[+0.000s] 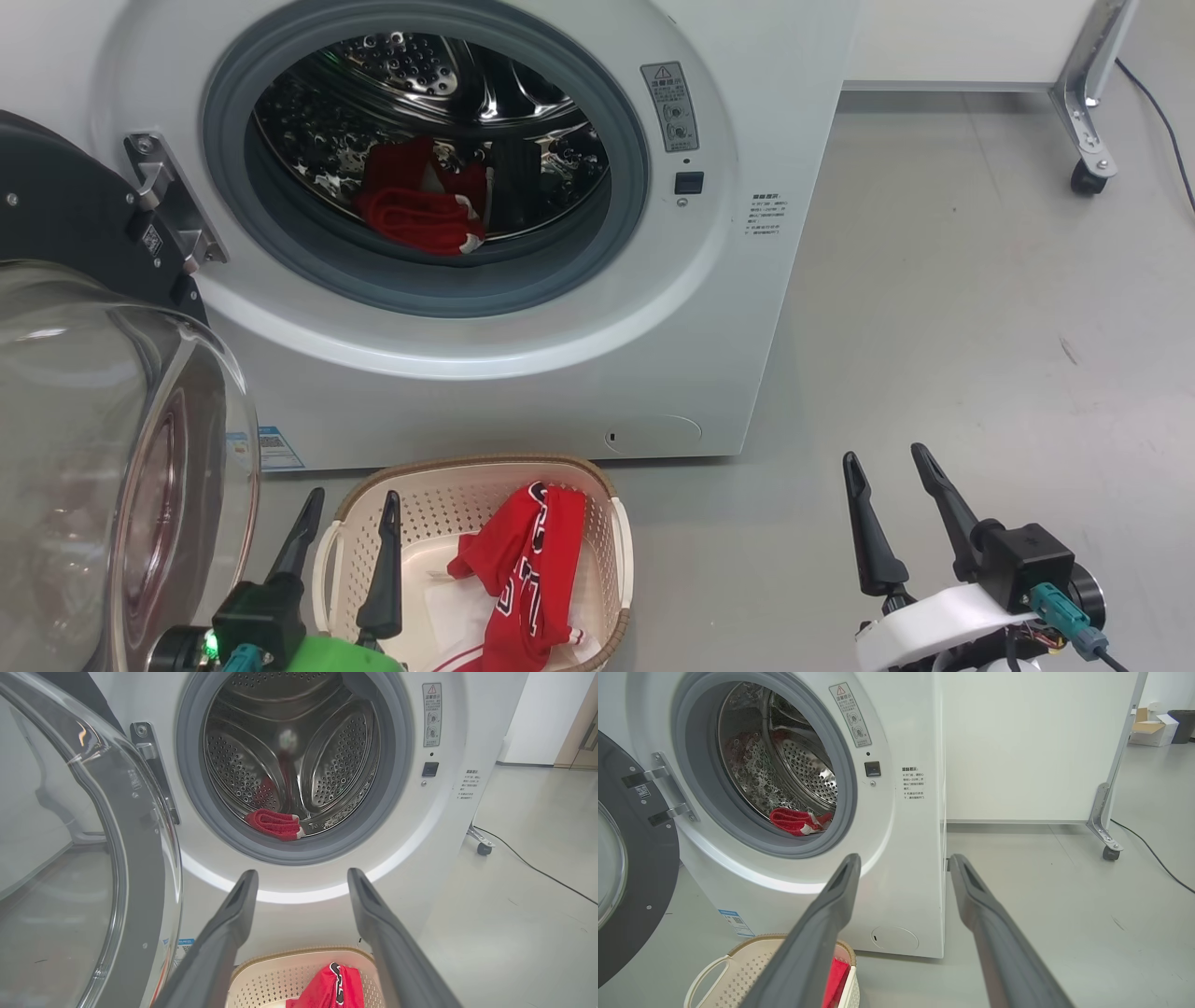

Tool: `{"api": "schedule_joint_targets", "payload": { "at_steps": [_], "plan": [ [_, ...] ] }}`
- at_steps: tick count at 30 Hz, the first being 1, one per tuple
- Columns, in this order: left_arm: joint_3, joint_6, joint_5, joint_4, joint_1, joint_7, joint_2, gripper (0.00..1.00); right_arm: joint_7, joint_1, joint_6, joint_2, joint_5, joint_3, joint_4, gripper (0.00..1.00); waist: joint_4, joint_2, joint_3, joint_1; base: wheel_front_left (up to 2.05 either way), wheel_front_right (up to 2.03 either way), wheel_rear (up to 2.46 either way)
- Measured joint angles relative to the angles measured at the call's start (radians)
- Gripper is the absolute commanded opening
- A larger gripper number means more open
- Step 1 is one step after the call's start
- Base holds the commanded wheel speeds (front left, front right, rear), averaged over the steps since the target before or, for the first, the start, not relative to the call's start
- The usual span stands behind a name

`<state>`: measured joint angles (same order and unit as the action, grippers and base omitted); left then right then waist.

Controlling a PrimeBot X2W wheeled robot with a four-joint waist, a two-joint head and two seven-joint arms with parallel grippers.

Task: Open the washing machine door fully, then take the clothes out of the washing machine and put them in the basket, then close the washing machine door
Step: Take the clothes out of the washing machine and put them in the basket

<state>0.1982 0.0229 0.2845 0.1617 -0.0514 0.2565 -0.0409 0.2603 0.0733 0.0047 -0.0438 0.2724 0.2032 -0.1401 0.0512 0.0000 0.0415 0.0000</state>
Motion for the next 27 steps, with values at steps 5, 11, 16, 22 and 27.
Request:
{"api": "schedule_joint_targets", "payload": {
  "at_steps": [5,11,16,22,27],
  "plan": [
    [0.002,0.005,0.0,-0.009,-0.014,-0.006,0.0,1.0,0.0,0.001,0.0,0.0,0.002,0.001,0.0,1.0,0.0,0.0,0.0,0.0,0.0,0.0,0.0],
    [0.011,0.007,0.0,-0.017,-0.015,-0.01,-0.001,1.0,0.0,0.002,-0.007,0.0,0.012,0.005,0.0,1.0,-0.001,0.0,-0.003,0.0,0.0,0.0,0.0],
    [0.032,-0.001,0.0,-0.016,-0.015,-0.03,-0.002,1.0,0.0,0.002,-0.007,0.0,0.011,0.01,0.0,1.0,0.002,0.0,0.0,0.0,0.0,0.0,0.0],
    [0.048,-0.017,-0.003,-0.007,0.016,-0.052,-0.003,1.0,0.0,0.001,-0.007,0.001,0.011,0.025,0.002,1.0,-0.003,0.0,0.019,0.0,0.0,0.0,0.0],
    [0.09,-0.038,-0.001,0.012,0.122,-0.082,-0.003,1.0,0.0,-0.006,-0.007,0.0,0.011,0.054,0.008,1.0,-0.021,0.0,0.054,0.0,0.0,0.0,0.0]
  ]
}}
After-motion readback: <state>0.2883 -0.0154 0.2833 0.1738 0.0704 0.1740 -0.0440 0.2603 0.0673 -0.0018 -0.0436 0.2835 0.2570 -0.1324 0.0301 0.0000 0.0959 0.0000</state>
